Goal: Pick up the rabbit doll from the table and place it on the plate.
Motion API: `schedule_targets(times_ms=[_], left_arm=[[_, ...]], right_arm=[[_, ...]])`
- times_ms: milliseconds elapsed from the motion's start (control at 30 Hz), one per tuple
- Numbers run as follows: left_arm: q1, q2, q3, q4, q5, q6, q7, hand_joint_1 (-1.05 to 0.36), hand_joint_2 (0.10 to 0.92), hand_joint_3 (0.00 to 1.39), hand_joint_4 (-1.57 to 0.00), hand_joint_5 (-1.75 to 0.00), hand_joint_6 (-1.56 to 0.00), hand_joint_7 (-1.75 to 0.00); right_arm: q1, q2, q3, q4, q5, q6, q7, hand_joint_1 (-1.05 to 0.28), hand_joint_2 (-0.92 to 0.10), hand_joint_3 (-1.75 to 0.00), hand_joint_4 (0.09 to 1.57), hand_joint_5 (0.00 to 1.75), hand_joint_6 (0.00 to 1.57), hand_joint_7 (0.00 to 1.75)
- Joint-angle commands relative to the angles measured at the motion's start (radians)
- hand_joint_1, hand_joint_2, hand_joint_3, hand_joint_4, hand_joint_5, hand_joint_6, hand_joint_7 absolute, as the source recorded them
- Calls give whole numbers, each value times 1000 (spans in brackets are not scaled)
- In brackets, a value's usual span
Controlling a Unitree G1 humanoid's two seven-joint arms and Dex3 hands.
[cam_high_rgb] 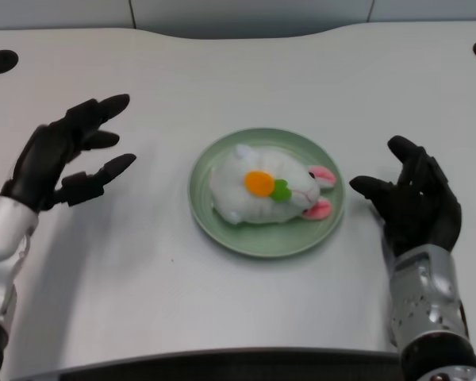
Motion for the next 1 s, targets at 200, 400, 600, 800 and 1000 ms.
schedule_targets(times_ms=[200,400,600,800,1000], left_arm=[[167,-94,93,-224,-204,240,-64,-539,921,517,-433,-1181,-650,-157],[287,-158,155,-459,-366,522,-61,-516,921,548,-458,-1401,-694,-344],[368,-226,211,-595,-466,689,-12,-495,921,536,-469,-1502,-635,-594],[412,-256,231,-611,-485,709,-15,-480,921,562,-374,-1643,-561,-756],[421,-263,226,-575,-468,665,-42,-492,921,589,-321,-1695,-529,-890]], right_arm=[[7,6,4,-17,-3,7,-12,-361,-921,-435,770,1359,675,971],[12,2,8,-22,-6,14,-10,-350,-921,-458,767,1344,673,952],[21,0,10,-22,-6,5,7,-351,-921,-453,758,1342,687,964],[31,6,14,-42,-11,6,-4,-359,-921,-469,698,1363,648,986],[29,5,5,-47,4,21,2,-358,-921,-459,691,1384,631,992]])
